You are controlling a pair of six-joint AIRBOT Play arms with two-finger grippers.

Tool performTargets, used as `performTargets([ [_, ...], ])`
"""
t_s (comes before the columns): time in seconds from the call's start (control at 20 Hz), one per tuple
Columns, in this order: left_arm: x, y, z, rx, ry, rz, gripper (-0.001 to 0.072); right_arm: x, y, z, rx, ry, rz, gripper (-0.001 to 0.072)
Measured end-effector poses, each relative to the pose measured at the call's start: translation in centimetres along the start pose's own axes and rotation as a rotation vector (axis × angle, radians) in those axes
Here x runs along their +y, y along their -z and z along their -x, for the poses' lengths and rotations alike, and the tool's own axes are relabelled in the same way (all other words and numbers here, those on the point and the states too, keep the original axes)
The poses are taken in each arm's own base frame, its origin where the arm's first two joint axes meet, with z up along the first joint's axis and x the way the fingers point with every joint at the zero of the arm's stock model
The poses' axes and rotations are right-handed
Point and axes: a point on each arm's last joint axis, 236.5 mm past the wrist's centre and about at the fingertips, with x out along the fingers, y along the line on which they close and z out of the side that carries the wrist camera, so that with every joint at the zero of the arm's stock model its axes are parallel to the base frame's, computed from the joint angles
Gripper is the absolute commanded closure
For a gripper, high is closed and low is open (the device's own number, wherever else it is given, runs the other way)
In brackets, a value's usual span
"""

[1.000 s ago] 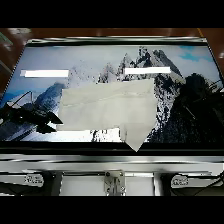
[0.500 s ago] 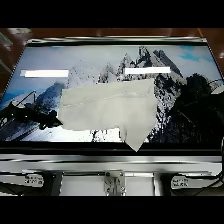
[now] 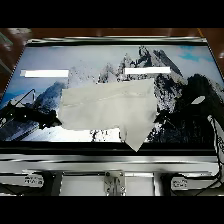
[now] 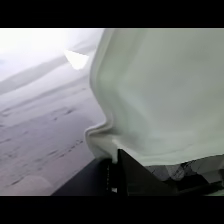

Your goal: Fold the shirts.

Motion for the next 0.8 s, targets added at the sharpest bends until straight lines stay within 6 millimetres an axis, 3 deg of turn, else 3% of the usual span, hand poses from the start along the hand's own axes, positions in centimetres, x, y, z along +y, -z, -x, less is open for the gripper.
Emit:
performTargets([
  [0.15,0.0,0.0,0.0,0.001,0.001,-0.013,0.0669,0.0,-0.6,-0.9,-0.044,-0.023,-0.031,0.0128],
  [0.25,0.0,0.0,0.0,0.001,0.001,-0.018,0.0669,0.2,-0.9,-1.2,-0.06,-0.038,-0.047,0.0232],
  [0.4,0.0,0.0,0.0,0.001,0.001,-0.027,0.0669,0.6,-1.1,-1.7,-0.064,-0.068,-0.079,0.0233],
  [0.45,0.0,0.0,0.0,0.001,0.002,-0.029,0.0669,0.7,-1.0,-1.9,-0.06,-0.076,-0.086,0.0306],
  [0.5,0.0,0.0,0.0,0.001,0.002,-0.033,0.0669,0.6,-1.1,-2.1,-0.06,-0.078,-0.089,0.0472],
  [0.55,0.0,0.0,0.0,0.001,0.002,-0.035,0.0669,0.5,-1.1,-2.2,-0.06,-0.076,-0.086,0.0546],
  [0.6,0.0,0.0,0.0,0.002,0.002,-0.035,0.067,0.7,-1.3,-2.3,-0.065,-0.084,-0.087,0.0554],
  [0.65,0.0,0.0,0.0,0.002,0.001,-0.036,0.067,1.0,-1.3,-2.2,-0.066,-0.1,-0.085,0.065],
  [0.8,-0.2,0.0,0.3,-0.005,0.002,-0.046,0.0673,2.3,-1.3,-2.1,-0.066,-0.155,-0.062,0.0653],
])
